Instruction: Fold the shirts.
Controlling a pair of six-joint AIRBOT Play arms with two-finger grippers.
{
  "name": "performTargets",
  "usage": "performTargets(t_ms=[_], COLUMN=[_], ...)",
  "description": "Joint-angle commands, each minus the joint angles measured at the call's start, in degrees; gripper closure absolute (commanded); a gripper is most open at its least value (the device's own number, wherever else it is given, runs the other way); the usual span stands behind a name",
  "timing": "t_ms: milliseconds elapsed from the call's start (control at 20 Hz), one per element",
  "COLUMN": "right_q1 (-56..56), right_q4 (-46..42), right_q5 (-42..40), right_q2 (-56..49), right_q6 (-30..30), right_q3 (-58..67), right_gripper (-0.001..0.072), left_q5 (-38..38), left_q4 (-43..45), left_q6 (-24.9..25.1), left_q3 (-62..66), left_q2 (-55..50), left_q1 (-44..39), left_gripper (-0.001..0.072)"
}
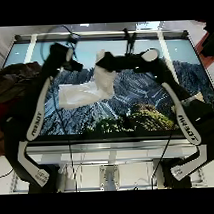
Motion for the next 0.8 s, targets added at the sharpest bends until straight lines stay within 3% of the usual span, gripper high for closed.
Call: performTargets(t_ms=[0, 50, 100, 150, 350, 500, 550, 600, 750], right_q1=[10.7, 13.3, 15.5, 17.2, 16.8, 10.1, 6.9, 3.6, -6.1], right_q4=[6.2, 9.3, 12.9, 15.8, 13.6, 2.5, -1.9, -6.9, -20.8], right_q5=[-17.7, -22.5, -27.2, -31.1, -34.7, -27.5, -23.1, -18.3, -2.4], right_q2=[-6.2, -8.0, -9.1, -9.7, -9.3, -8.6, -8.7, -8.7, -10.0], right_q6=[0.9, 0.9, 0.9, 0.9, -0.7, -1.4, -0.8, 2.5, 19.6], right_q3=[0.2, 0.2, 0.2, 0.2, 1.8, 2.6, 2.6, 2.6, 2.6], right_gripper=[0.0675, 0.0569, 0.027, 0.0075, 0.007, 0.008, 0.0114, 0.0114, 0.011], left_q5=[-3.1, -3.6, -4.0, -4.4, -4.4, -4.4, -4.4, -4.4, -2.7], left_q4=[1.0, 1.1, 1.1, 1.0, 0.8, 0.8, 0.8, 0.8, 0.8], left_q6=[-2.1, -2.0, -1.5, -1.3, -1.3, -1.2, -1.3, -1.3, -1.3], left_q3=[0.9, 0.9, 0.9, 0.9, 0.9, 0.9, 0.9, 0.9, 0.9], left_q2=[5.1, 5.6, 5.8, 5.9, 5.9, 5.9, 5.9, 5.9, 5.9], left_q1=[5.8, 6.6, 7.1, 7.5, 7.8, 7.8, 7.8, 7.8, 7.8], left_gripper=[0.0701, 0.0701, 0.0701, 0.0701, 0.0701, 0.0701, 0.0701, 0.0701, 0.0701])
